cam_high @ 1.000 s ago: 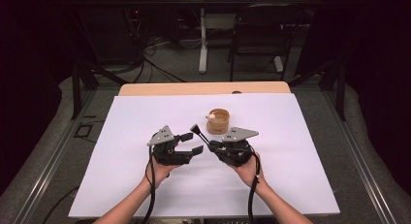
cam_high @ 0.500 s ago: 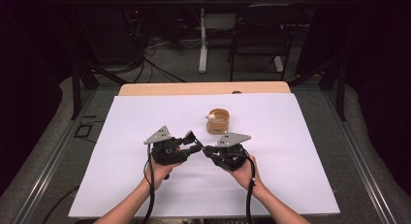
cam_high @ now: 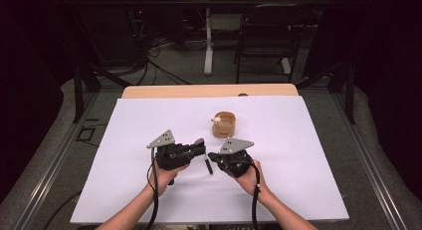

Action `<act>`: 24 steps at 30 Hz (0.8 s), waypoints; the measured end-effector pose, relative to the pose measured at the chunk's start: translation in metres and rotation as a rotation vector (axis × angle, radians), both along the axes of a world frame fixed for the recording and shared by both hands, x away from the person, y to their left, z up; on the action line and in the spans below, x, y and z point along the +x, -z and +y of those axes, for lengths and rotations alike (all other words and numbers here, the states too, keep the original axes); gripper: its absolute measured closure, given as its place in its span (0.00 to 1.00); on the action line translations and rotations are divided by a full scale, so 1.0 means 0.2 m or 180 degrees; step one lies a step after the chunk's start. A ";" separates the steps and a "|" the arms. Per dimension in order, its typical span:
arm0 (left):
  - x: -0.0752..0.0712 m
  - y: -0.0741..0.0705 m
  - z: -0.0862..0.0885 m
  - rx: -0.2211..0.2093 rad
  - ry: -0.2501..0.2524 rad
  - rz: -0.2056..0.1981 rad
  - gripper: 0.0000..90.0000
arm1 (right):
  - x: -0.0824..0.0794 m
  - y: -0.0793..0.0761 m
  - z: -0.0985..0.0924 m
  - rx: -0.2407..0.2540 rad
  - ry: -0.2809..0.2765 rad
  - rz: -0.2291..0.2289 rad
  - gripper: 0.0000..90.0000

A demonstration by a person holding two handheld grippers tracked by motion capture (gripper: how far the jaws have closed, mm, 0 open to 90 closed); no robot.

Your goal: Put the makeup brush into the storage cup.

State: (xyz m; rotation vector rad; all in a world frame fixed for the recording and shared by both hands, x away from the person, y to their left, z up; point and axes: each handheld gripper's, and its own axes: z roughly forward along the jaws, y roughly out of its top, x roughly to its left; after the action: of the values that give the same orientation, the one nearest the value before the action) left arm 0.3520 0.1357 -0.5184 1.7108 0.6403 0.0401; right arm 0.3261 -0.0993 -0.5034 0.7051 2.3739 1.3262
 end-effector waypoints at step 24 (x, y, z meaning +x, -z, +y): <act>-0.08 -0.12 -0.07 0.0404 0.0035 -0.0658 0.86 | 0.03 0.02 0.03 0.0005 0.0121 0.0095 0.27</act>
State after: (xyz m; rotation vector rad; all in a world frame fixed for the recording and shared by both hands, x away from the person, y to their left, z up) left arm 0.3353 0.1227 -0.4947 1.8035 0.4826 0.2513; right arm 0.3315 -0.0942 -0.5082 0.7718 2.3710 1.3112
